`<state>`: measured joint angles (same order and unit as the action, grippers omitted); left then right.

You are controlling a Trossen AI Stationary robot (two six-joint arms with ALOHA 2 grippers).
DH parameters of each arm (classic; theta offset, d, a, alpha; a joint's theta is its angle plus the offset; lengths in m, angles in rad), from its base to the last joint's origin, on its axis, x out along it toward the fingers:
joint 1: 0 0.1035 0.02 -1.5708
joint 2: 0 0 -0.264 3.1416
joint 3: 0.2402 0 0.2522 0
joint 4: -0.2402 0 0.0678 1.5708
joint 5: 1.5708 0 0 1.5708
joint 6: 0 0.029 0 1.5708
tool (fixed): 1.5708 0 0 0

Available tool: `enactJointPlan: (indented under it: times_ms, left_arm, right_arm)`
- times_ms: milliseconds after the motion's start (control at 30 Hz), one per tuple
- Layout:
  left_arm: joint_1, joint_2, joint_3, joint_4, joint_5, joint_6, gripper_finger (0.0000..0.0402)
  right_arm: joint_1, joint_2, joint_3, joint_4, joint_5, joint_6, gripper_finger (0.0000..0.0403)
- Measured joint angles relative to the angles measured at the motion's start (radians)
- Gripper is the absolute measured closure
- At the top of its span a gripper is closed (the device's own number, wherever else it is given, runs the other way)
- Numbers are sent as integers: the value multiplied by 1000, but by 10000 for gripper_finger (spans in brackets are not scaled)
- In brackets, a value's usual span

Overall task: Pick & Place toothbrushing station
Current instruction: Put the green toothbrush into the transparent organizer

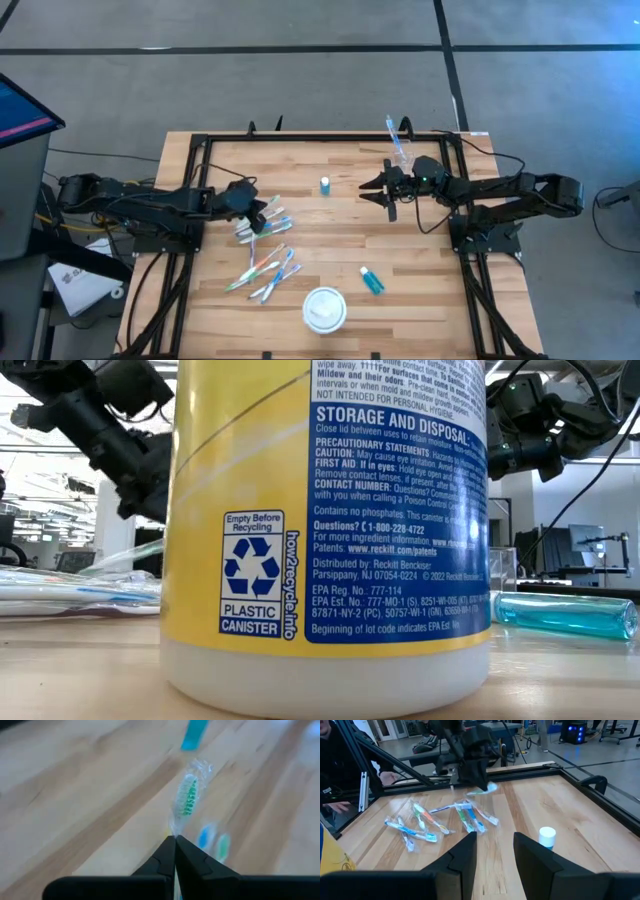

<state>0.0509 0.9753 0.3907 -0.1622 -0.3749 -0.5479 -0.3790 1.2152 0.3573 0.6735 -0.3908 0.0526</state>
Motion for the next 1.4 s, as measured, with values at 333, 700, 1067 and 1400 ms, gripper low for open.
enactJointPlan:
  times_ms: [333,700,1067,1400]
  left_arm:
    - [-21,-2,0,225,1,83,401]
    - [-29,15,0,491,26,172,401]
    - [-46,170,0,783,45,234,401]
    - [-46,312,26,1000,94,264,401]
  right_arm:
    - [15,0,0,14,4,0,283]
    - [20,0,0,25,11,0,283]
    - [34,0,0,98,11,25,283]
    - [73,0,0,169,11,26,283]
